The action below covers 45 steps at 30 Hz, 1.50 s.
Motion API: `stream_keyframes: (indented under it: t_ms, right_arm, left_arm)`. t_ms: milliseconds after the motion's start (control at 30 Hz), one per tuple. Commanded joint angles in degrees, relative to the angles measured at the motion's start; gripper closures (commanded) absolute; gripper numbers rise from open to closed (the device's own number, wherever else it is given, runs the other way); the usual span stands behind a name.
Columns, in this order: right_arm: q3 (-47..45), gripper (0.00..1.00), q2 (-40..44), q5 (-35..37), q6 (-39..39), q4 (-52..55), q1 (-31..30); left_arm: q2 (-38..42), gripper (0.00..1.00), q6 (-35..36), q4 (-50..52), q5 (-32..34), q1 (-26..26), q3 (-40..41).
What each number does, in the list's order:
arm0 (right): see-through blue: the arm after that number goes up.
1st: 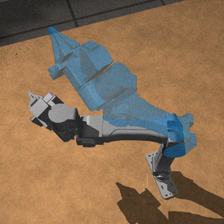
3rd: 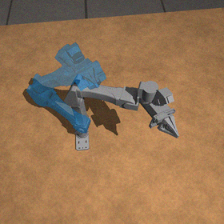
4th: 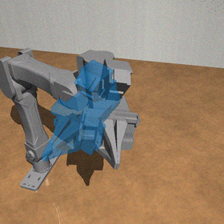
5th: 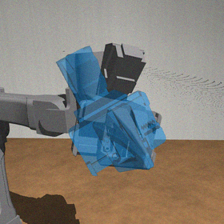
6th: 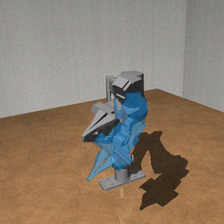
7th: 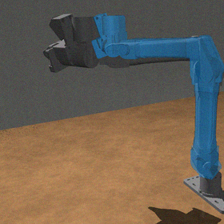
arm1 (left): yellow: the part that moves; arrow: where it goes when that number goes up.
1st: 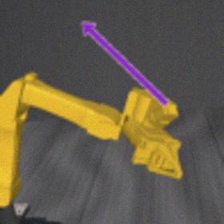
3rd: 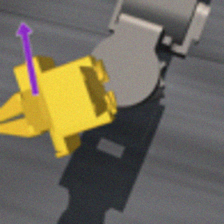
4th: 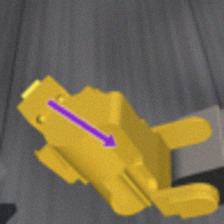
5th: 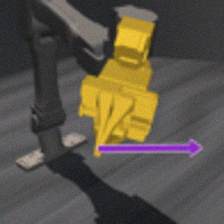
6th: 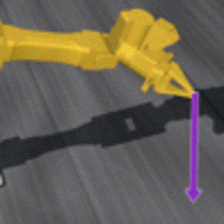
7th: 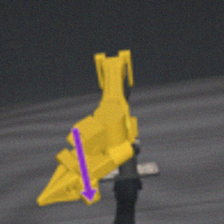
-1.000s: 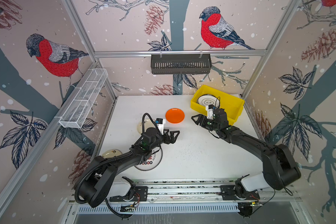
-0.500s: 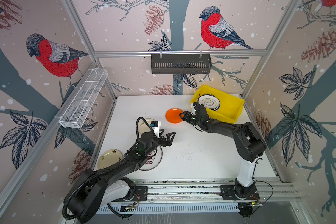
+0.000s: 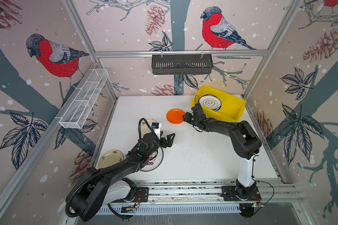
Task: Place the plates into the plastic bin on the countertop
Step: Pick up the plate from the top-center of the table.
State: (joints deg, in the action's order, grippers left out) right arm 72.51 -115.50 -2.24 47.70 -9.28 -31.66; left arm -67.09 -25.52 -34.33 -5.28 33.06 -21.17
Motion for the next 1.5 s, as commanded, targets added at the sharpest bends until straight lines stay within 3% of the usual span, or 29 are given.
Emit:
stream_keyframes:
  t_ms: [0,433,800,1067,1467]
  right_arm:
    - [0.48,0.39,-1.09,-0.49,-0.27,-0.67,0.10]
    - [0.74,0.46,-6.14,-5.58,0.99,-5.96,-0.06]
    - [5.47,0.49,-10.31,-5.29,0.64,-5.74,-0.15]
    - [9.63,0.50,-12.03,-0.68,-1.01,-0.16,-1.04]
    - [14.49,0.67,-15.45,2.91,-0.81,6.23,-1.21]
  left_arm:
    - [-0.05,0.02,0.45,-1.88,2.23,-0.01,0.32]
    - [-0.24,0.02,0.83,-2.75,4.42,-0.01,1.22]
    - [-2.20,0.02,0.01,-3.20,3.70,-0.01,0.87]
    - [-2.68,0.02,-0.45,-3.22,3.71,-0.01,0.79]
    - [-4.17,0.02,-0.65,-3.10,3.52,-0.43,0.34]
